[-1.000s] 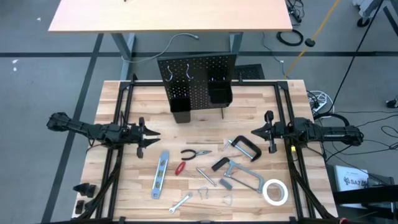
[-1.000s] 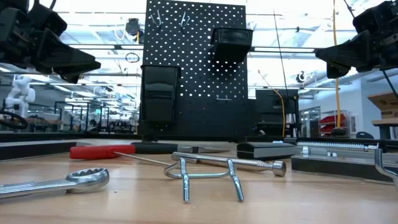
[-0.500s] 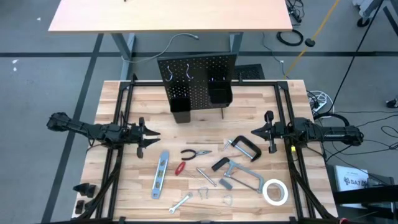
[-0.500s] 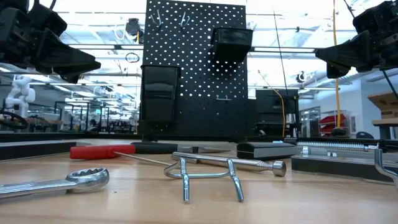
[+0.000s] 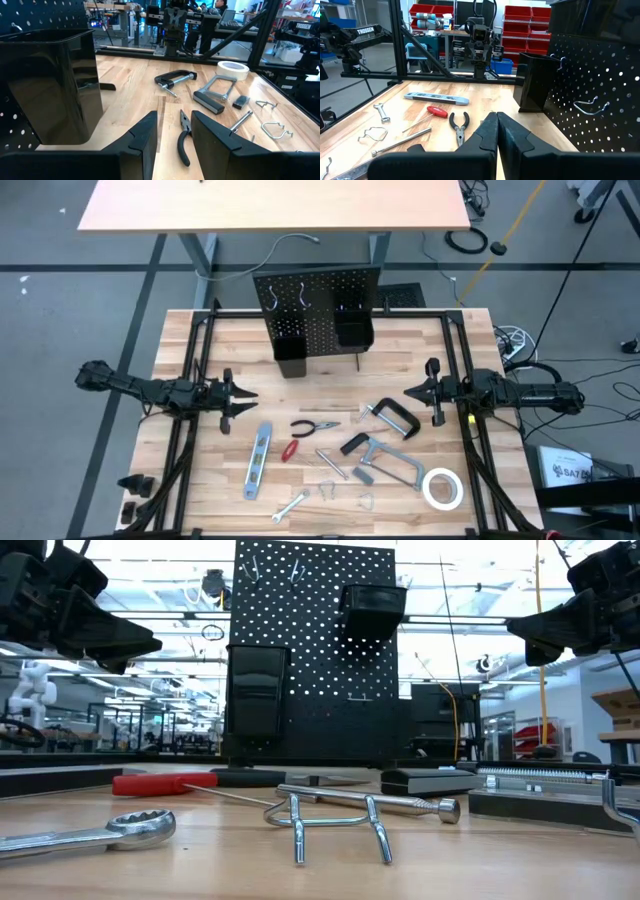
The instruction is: Hang tools onto peg board
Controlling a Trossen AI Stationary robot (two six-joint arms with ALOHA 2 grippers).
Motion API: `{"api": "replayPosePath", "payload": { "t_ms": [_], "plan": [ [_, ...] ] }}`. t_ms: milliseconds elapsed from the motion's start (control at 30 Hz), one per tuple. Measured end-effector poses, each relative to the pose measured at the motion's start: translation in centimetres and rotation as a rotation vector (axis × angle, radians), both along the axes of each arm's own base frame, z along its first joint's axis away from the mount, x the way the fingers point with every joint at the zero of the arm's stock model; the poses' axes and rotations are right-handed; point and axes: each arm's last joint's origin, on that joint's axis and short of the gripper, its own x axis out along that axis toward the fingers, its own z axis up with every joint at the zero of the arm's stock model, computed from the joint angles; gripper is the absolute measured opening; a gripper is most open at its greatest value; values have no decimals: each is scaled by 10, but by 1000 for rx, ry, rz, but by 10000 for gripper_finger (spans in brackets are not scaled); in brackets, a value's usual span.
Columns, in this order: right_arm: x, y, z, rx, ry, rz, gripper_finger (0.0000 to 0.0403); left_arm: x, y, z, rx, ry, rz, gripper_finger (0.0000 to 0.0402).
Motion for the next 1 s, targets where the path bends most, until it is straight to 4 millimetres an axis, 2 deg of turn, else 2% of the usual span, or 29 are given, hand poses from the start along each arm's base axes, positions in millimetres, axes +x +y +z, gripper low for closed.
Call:
{"api": "replayPosePath", "payload": {
  "t_ms": [533,600,733,800,900,1000],
  "plan": [
    [0,0,0,-2,0,-1,0,0,0,0,0,0,0,121],
    [0,0,1,-49,-17,-11,0,0,0,0,0,0,0,121],
    [-3,-1,21,-267,-217,-68,0,0,0,0,0,0,0,121],
    [-6,-1,32,-295,-331,-84,0,0,0,0,0,0,0,121],
    [-12,-1,44,-223,-469,-86,0,0,0,0,6,0,0,121],
    [-13,-1,47,-29,-510,-51,0,0,1,2,104,-15,23,121]
  ]
}}
